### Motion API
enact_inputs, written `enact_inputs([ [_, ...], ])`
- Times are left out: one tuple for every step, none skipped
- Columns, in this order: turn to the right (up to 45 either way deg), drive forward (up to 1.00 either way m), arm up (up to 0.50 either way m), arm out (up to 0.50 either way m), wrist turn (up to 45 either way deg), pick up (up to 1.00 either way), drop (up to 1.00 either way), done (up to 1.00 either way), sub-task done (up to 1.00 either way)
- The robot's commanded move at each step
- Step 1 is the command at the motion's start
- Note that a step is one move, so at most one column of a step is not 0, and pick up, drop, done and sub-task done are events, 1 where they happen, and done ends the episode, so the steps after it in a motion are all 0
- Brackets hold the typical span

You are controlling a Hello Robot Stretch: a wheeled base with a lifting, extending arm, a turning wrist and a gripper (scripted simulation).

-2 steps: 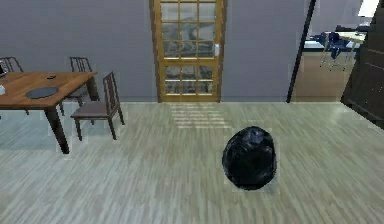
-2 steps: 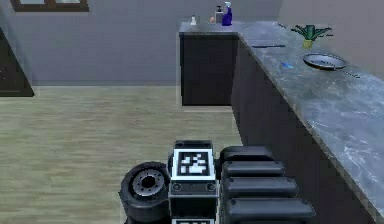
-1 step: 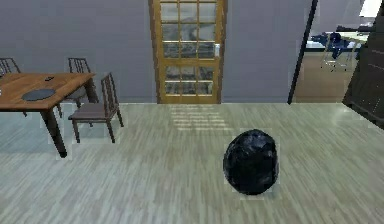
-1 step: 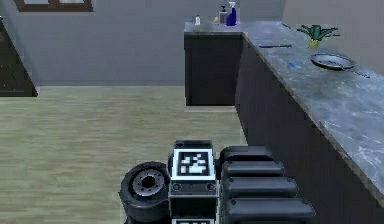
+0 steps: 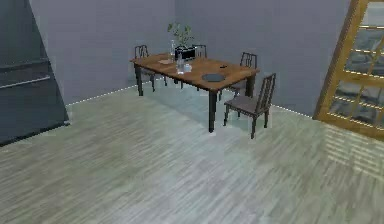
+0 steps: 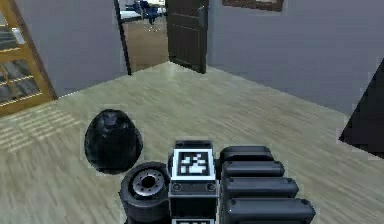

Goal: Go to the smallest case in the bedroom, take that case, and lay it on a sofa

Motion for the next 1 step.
enact_inputs([
  [-39.0, 0.00, 0.00, 0.00, 0.0, 0.00, 0.00, 0.00, 0.00],
])
